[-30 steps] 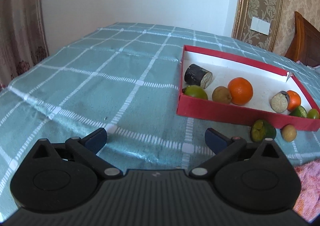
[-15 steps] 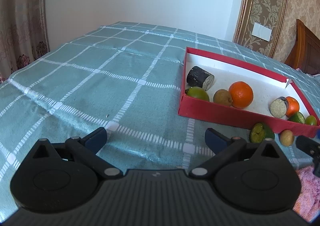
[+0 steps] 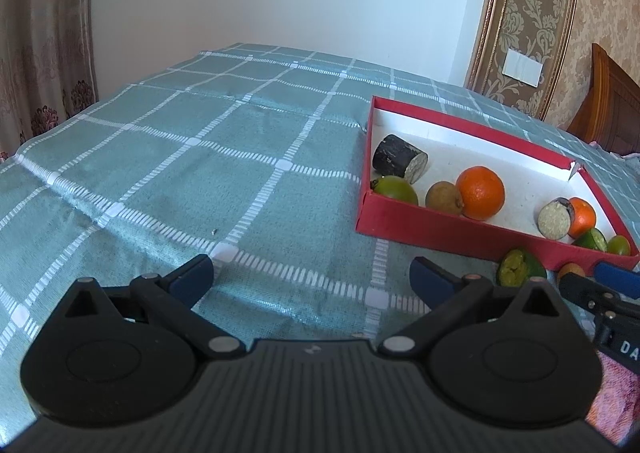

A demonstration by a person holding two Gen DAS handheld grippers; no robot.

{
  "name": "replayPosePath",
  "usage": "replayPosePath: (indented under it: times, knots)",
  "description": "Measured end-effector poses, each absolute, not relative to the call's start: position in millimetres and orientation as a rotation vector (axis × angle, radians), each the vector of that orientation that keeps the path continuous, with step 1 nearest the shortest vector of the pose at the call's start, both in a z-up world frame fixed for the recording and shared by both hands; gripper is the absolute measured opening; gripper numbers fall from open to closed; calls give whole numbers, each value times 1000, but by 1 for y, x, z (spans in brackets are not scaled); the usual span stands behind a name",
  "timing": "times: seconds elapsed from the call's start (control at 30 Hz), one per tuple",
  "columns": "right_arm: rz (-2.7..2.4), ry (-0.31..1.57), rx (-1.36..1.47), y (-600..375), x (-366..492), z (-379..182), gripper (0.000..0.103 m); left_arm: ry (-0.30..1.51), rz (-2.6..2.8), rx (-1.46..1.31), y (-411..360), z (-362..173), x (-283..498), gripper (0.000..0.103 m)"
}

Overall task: Organize fruits
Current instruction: 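Move the right tool to the brown kiwi and close on it, then carry the kiwi into the tray and open the right tool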

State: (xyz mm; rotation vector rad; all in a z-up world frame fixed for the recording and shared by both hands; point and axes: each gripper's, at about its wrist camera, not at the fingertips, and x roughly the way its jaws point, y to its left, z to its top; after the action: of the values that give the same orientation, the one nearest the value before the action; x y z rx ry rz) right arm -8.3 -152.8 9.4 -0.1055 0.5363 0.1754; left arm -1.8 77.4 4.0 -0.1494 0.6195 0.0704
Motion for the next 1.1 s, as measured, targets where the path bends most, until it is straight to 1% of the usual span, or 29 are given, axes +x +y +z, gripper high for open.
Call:
replayPosePath:
  times: [0.13, 0.27, 0.43, 0.47, 0.57, 0.83, 1.1]
  knots:
    - [177, 552, -100, -152, -4, 8, 44, 621, 71, -146, 77, 4, -2, 103]
    - [185, 572, -98, -152, 0, 7, 39, 620, 71, -148, 77, 4, -2, 103]
    - [188, 592, -93, -152, 5, 6, 39, 622, 72, -144, 77, 4, -1, 103]
    - [190, 603, -92, -151, 6, 5, 32, 623, 72, -144, 77, 4, -1, 103]
    - [185, 612, -75, -153, 9, 4, 28, 623, 73, -143, 77, 4, -1, 103]
    - [192, 607, -54, -156, 7, 5, 27, 626, 75, -139, 76, 4, 0, 103]
    - [188, 556, -18, -167, -9, 10, 27, 629, 77, -132, 75, 3, 0, 103]
